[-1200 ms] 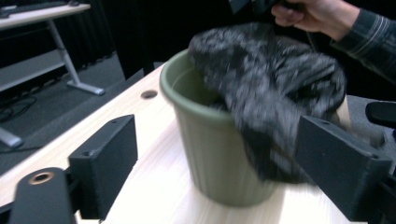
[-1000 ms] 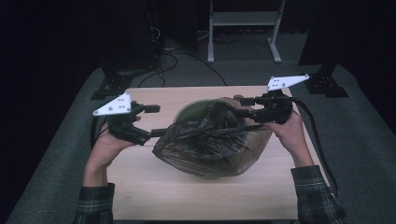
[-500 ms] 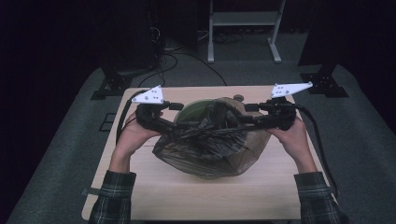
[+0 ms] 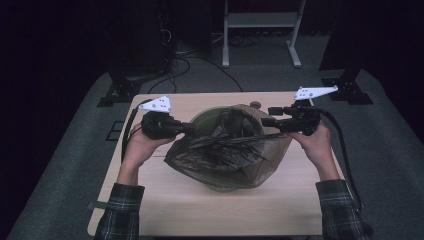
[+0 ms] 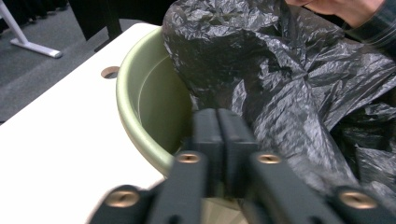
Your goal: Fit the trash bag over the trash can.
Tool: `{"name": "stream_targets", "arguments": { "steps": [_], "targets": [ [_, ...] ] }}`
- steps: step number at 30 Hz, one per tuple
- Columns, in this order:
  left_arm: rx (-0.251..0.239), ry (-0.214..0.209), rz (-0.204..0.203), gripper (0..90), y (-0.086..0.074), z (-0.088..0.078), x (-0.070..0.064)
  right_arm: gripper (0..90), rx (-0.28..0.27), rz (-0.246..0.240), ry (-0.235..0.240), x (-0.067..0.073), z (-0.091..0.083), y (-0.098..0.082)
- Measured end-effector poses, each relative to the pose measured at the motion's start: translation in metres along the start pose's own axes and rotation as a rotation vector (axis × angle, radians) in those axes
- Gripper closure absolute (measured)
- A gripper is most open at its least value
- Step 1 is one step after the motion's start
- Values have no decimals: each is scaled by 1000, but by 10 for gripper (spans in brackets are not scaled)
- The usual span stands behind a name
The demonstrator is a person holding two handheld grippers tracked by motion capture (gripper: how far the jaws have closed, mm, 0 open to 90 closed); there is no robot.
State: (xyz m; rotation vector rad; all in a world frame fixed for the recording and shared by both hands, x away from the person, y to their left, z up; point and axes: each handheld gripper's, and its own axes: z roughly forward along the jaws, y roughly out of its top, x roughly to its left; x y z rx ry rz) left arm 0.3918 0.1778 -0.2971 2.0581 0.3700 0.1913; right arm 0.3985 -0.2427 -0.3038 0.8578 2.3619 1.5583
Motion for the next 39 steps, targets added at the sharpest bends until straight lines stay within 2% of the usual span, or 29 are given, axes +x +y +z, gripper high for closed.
{"name": "stream_targets", "arguments": {
  "steps": [1, 2, 4, 5, 6, 7, 9, 10, 11, 14, 16, 18, 21, 22, 23, 25, 29, 32, 36, 39],
  "targets": [
    [-21, 12, -3, 898, 0, -4, 1, 461, 8, 9, 6, -2, 2, -1],
    [-32, 16, -6, 898, 0, -6, 1, 464, 12, 16, -8, -4, 6, -3],
    [-43, 17, -15, 899, 0, -11, 2, 537, 17, 32, -2, -7, 8, -5],
    [-52, 8, -29, 897, 0, -12, 3, 536, 14, 35, 1, -7, 9, -6],
    [-61, 18, -36, 878, 0, -13, 3, 530, 14, 35, 2, -8, 9, -6],
    [-64, 32, -49, 726, 1, -13, 3, 518, 14, 36, 1, -8, 10, -6],
    [-56, 26, -62, 551, 3, -11, 3, 507, 12, 38, 0, -8, 10, -6],
    [-61, 9, -69, 494, 4, -9, 2, 504, 12, 37, -2, -8, 10, -6],
    [-66, -9, -69, 468, 5, -7, 1, 503, 11, 38, 0, -8, 10, -6],
    [-54, -26, -62, 400, 8, -1, -2, 504, 13, 35, 1, -7, 10, -6],
    [-50, -30, -69, 367, 9, 3, -4, 504, 14, 33, 2, -6, 10, -6],
    [-23, -21, -67, 347, 9, 7, -5, 504, 14, 30, 4, -5, 9, -6],
    [40, -22, -47, 375, 5, 10, -8, 504, 16, 30, 5, -5, 9, -6],
    [53, -15, -46, 429, 4, 9, -8, 505, 17, 28, 4, -5, 9, -6],
    [53, -25, -42, 475, 2, 8, -9, 505, 17, 27, 4, -4, 8, -7],
    [58, -4, -30, 632, 1, 4, -10, 507, 18, 27, 1, -5, 8, -7],
    [36, 15, -21, 872, 0, -5, -8, 552, 18, 31, -3, -5, 8, -8],
    [20, 29, -16, 898, 1, -9, -7, 636, 23, 34, -10, -5, 9, -9],
    [-19, 77, -18, 898, 1, -16, -2, 818, 31, 37, -16, -7, 10, -10],
    [-65, 124, -13, 899, 2, -21, 3, 899, 26, 31, -23, -6, 10, -10]
  ]
}}
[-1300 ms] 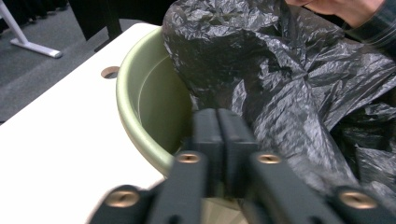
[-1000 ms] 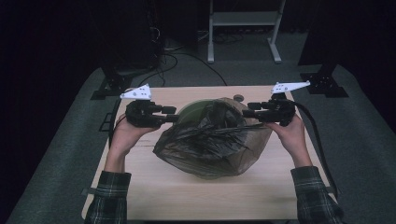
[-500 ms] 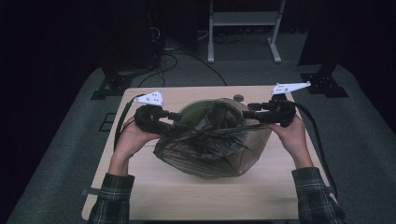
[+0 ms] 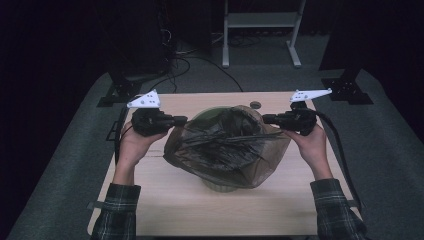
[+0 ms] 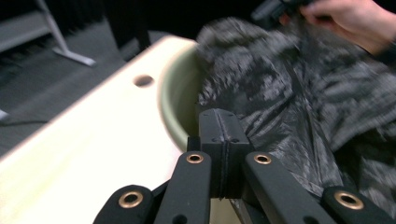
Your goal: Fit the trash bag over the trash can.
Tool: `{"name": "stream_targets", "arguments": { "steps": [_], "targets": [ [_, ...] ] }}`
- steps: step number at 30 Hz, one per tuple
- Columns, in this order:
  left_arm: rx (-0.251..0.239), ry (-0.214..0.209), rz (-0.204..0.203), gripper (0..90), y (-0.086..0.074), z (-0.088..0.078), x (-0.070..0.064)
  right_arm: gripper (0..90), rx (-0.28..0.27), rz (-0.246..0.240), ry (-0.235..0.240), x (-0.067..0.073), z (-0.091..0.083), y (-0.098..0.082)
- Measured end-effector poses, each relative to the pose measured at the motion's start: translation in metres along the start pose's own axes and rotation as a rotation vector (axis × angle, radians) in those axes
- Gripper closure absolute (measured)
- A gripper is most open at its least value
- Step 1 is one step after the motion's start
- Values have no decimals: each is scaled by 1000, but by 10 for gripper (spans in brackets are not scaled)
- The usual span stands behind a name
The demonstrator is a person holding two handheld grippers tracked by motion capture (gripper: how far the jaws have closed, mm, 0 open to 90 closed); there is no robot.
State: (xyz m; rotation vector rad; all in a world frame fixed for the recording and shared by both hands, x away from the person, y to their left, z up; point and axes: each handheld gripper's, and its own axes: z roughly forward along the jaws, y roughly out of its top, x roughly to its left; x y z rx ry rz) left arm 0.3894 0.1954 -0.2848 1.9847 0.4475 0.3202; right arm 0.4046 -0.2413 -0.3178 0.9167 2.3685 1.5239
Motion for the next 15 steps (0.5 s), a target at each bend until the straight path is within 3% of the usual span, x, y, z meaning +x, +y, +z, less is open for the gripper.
{"name": "stream_targets", "arguments": {
  "steps": [4, 5, 7, 11, 15],
  "targets": [
    [-37, 42, -3, 898, 1, -5, 9, 900, -23, 6, -21, -2, -2, 1],
    [-45, 36, -9, 899, 0, -5, 11, 899, -28, 11, -20, -2, -2, 1],
    [-46, 54, -4, 899, 1, -5, 14, 900, -43, 21, -8, -3, -3, 2],
    [-52, 76, -2, 899, -1, -3, 19, 900, -61, 24, -30, -5, -4, 3],
    [-52, 132, 17, 899, -6, 5, 28, 900, -56, 30, -92, -9, -2, 3]
  ]
}}
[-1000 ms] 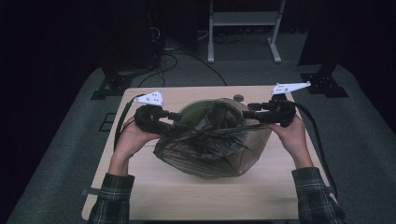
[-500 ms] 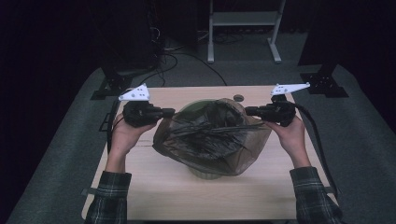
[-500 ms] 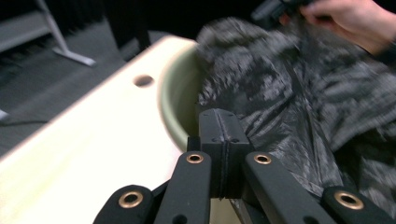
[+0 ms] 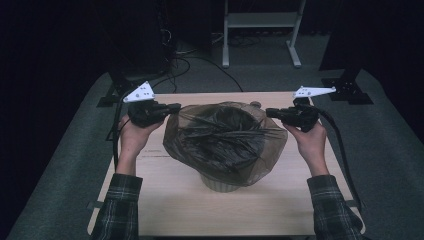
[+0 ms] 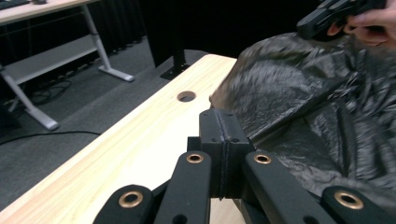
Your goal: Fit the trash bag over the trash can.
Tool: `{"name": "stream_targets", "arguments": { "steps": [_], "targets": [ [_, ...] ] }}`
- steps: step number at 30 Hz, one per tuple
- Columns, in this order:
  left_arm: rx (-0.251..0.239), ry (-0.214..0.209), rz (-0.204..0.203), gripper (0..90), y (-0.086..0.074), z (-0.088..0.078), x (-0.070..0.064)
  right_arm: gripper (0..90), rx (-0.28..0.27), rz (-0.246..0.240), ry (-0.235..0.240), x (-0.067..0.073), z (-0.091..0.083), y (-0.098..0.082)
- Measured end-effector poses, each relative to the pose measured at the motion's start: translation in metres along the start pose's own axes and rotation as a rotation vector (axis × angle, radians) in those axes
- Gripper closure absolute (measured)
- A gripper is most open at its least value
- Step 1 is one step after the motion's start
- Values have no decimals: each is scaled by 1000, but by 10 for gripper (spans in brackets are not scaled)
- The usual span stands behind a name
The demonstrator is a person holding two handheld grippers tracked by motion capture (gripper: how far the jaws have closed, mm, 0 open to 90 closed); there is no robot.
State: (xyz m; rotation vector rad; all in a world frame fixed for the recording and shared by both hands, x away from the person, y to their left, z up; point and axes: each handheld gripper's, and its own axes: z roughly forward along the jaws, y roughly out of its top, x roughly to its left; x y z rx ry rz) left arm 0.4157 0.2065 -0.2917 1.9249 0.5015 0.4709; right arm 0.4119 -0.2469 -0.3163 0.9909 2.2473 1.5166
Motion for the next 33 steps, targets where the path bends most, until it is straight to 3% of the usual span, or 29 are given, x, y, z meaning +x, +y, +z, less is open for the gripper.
{"name": "stream_targets", "arguments": {
  "steps": [4, 8, 11, 13, 19, 21, 22, 24, 28, 31, 33],
  "targets": [
    [7, 33, -16, 899, -13, 14, 9, 900, 2, 8, -73, -8, 3, -2],
    [36, 21, -49, 899, -31, 27, 13, 900, 35, 27, -104, -17, 11, -10],
    [59, 1, -70, 899, -45, 36, 13, 900, 66, 44, -94, -21, 21, -20],
    [103, 10, -70, 899, -53, 40, 12, 900, 92, 43, -110, -21, 26, -26],
    [113, -8, -102, 898, -74, 43, 13, 900, 113, 65, -101, -26, 30, -40],
    [80, 1, -115, 882, -74, 39, 14, 900, 110, 57, -94, -26, 29, -39],
    [57, 2, -132, 792, -72, 36, 14, 898, 100, 48, -96, -25, 27, -38],
    [8, 6, -145, 711, -66, 27, 17, 706, 71, 48, -105, -25, 21, -35],
    [-78, 1, -158, 561, -48, 4, 19, 581, 17, 53, -103, -23, 6, -28],
    [-117, -30, -138, 476, -33, -7, 14, 539, -18, 26, -82, -14, -7, -19],
    [-124, -65, -99, 444, -21, -11, 6, 504, -35, 8, -59, -7, -12, -13]
  ]
}}
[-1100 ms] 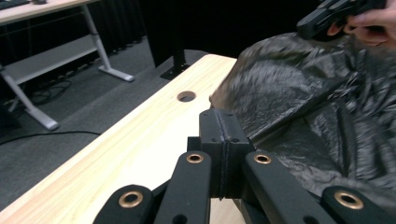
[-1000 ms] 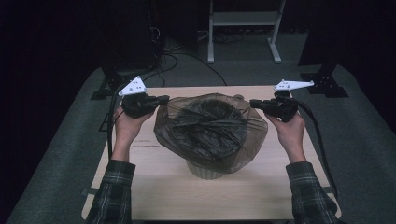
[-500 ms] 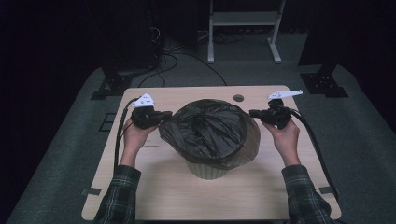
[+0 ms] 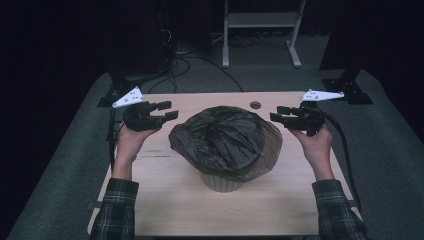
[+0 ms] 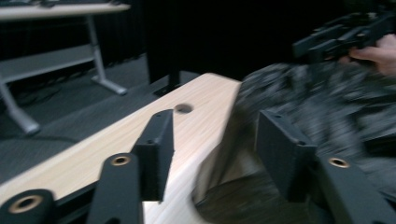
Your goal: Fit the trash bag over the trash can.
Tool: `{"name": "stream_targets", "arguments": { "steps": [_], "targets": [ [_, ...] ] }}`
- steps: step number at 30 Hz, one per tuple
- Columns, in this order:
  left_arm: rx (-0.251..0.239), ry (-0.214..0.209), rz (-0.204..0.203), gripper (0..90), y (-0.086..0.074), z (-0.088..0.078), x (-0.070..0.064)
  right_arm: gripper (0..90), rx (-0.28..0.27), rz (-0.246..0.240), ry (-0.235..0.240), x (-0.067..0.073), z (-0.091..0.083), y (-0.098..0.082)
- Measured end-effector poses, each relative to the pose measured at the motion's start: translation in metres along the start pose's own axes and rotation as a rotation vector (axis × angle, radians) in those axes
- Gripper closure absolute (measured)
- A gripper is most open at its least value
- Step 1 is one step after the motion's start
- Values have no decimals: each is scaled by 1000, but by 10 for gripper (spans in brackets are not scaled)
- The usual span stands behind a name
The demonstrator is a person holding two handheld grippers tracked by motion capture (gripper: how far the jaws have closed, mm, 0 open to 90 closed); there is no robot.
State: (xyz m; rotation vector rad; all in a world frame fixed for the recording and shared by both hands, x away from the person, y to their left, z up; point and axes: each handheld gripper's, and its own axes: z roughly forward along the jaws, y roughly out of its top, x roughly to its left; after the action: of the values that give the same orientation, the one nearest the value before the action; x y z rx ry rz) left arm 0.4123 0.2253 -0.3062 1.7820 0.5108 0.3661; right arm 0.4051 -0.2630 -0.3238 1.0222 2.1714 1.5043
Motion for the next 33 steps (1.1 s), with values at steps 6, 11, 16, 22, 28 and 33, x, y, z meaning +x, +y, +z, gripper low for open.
{"name": "stream_targets", "arguments": {
  "steps": [6, 11, 16, 22, 28, 33],
  "targets": [
    [26, -116, 77, 388, 19, 16, -32, 436, -27, -79, 131, 37, -1, 16],
    [113, -101, 139, 382, 21, 36, -44, 395, -8, -128, 225, 63, 14, 24],
    [181, -138, 154, 628, 16, 44, -46, 540, 71, -170, 259, 79, 32, 24],
    [172, -170, 139, 897, 12, 30, -47, 900, 99, -202, 255, 82, 28, 19],
    [117, -142, 112, 898, 4, 4, -45, 900, 75, -184, 239, 71, 4, 13],
    [95, -110, 95, 898, -6, -13, -44, 900, 40, -156, 238, 60, -20, -3]
  ]
}}
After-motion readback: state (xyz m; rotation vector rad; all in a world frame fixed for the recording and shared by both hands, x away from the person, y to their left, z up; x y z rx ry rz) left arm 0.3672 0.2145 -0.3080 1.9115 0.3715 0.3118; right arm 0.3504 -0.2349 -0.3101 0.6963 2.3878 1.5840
